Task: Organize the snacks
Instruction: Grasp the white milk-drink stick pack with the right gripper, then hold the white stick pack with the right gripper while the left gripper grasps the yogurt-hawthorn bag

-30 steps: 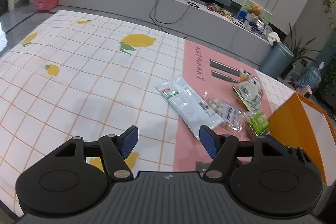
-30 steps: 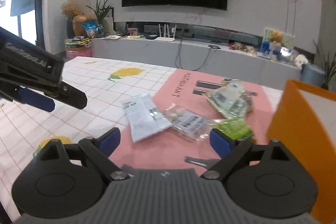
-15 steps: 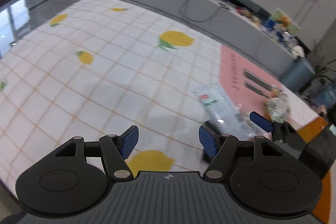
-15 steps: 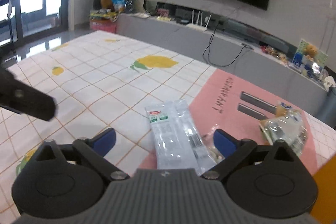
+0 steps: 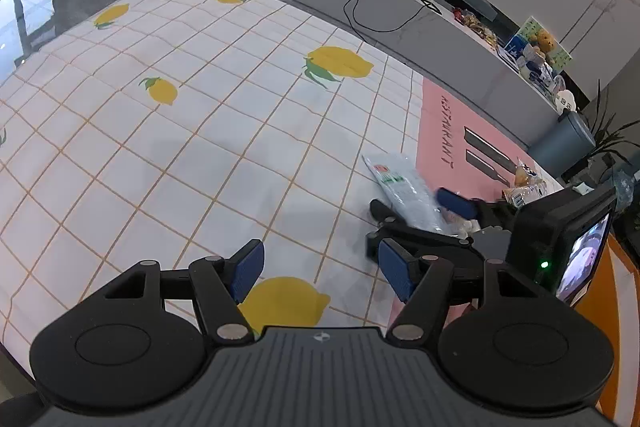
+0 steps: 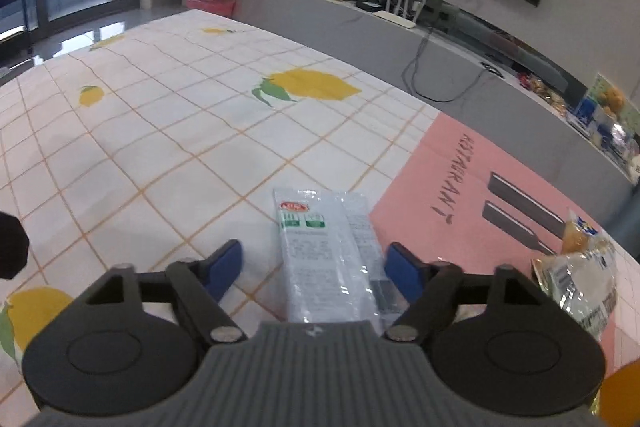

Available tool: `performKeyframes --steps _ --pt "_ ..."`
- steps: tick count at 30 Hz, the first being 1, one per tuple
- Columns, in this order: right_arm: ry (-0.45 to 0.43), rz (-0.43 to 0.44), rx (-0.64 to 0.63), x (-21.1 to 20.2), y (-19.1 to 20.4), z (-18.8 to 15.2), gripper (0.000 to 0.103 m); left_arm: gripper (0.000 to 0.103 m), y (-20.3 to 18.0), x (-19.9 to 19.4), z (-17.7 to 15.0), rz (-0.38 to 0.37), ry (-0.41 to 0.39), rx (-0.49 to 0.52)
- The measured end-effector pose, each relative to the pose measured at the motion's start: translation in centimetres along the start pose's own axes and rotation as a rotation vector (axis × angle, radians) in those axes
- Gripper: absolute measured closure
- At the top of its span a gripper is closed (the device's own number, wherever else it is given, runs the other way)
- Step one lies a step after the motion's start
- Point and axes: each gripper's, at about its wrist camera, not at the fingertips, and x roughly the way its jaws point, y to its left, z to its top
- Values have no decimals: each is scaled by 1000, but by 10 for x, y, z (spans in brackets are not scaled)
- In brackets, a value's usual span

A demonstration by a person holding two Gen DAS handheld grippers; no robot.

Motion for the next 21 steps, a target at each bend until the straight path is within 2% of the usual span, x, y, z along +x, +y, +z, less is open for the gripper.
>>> performKeyframes --steps 1,6,12,16,21 --pt "8 16 12 0 -1 1 55 26 1 1 0 -2 5 -8" --pt "14 10 23 -6 0 1 58 26 4 1 1 -21 20 -29" --pt "-54 60 142 -41 -12 -6 60 26 -1 -3 -1 -35 13 -11" --pt "-82 54 167 -72 -19 -12 60 26 -6 -6 -4 -46 9 15" --pt "-113 64 260 -117 -36 -28 60 26 -12 -11 -6 -78 -10 44"
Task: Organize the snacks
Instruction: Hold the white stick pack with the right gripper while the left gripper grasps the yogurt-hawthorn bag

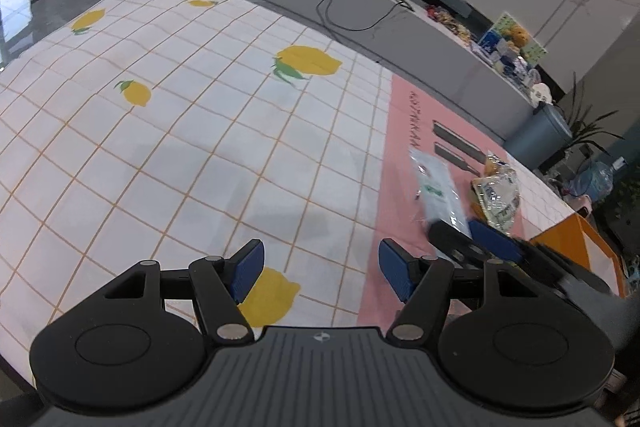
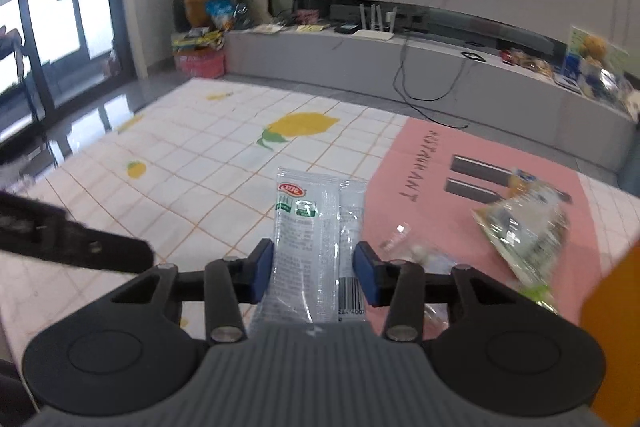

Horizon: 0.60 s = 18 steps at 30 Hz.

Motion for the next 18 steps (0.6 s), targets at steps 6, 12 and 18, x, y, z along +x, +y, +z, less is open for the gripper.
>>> performKeyframes --steps 6,12,18 --pt "-52 -21 61 -63 -25 -9 60 26 -11 -6 -6 -56 -30 54" --pt "-105 -59 129 -105 -51 -25 60 26 -30 -4 -21 -161 -14 100" --pt "-141 -76 170 -121 -71 -36 60 26 -45 0 -31 -207 -22 166"
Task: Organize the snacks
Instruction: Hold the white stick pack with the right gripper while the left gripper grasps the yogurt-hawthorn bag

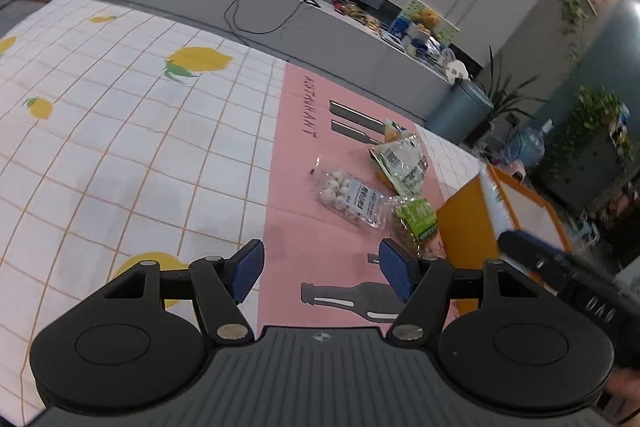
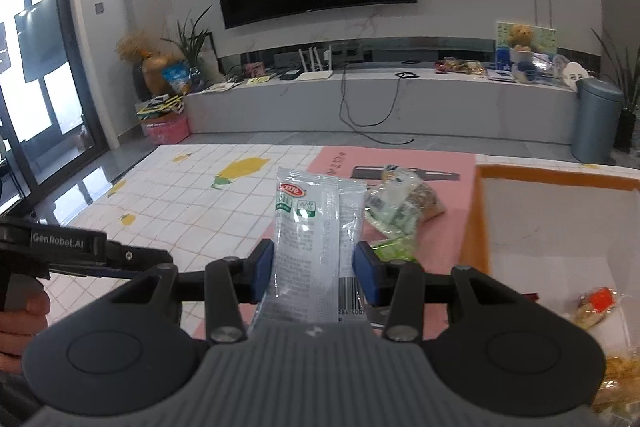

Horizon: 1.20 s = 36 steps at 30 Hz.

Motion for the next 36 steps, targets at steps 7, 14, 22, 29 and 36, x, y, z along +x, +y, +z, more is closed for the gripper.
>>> performKeyframes --steps 7,14,22,29,36 --pt "-35 -19 16 -11 -15 9 60 26 -19 18 -4 -11 10 158" --pt "-76 -42 110 -15 -33 7 60 26 -44 50 2 -11 51 194" --pt "-85 -18 124 -16 -34 10 60 25 -54 88 28 43 72 46" --pt "-107 -21 147 -26 -42 10 60 22 -76 100 52 16 108 366" --pt "-151 -64 180 -39 -55 9 60 19 -85 110 47 -154 166 725"
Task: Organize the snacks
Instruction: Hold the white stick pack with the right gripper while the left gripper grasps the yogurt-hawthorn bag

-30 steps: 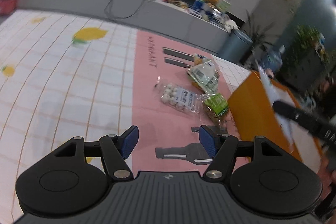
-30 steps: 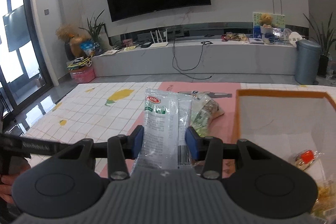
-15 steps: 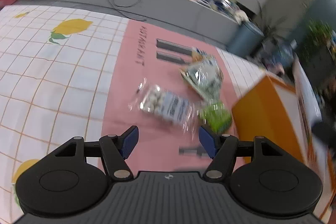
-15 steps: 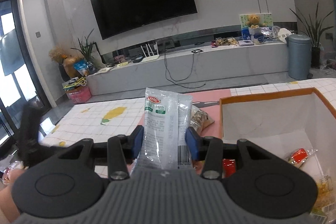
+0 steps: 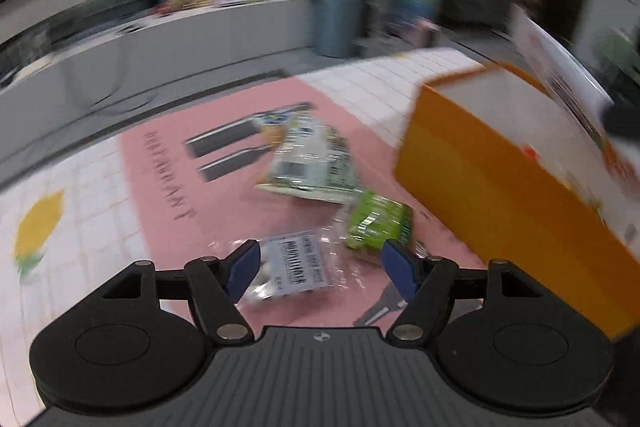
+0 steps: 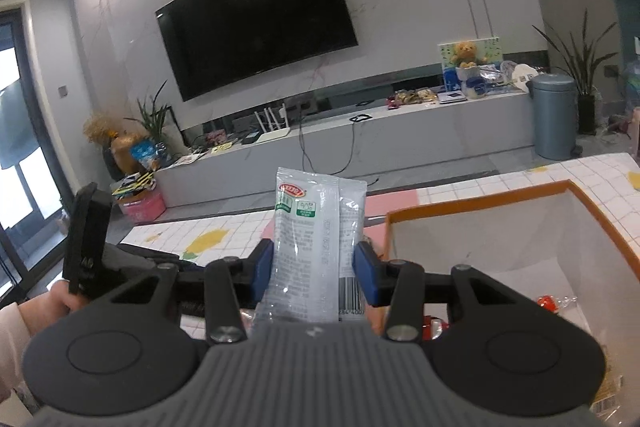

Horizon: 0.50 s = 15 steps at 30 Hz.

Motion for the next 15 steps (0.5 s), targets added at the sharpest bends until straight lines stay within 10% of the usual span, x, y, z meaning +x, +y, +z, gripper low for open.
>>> performKeyframes --steps 15 --pt "35 -51 -11 16 -3 -3 60 17 6 49 0 -86 79 424"
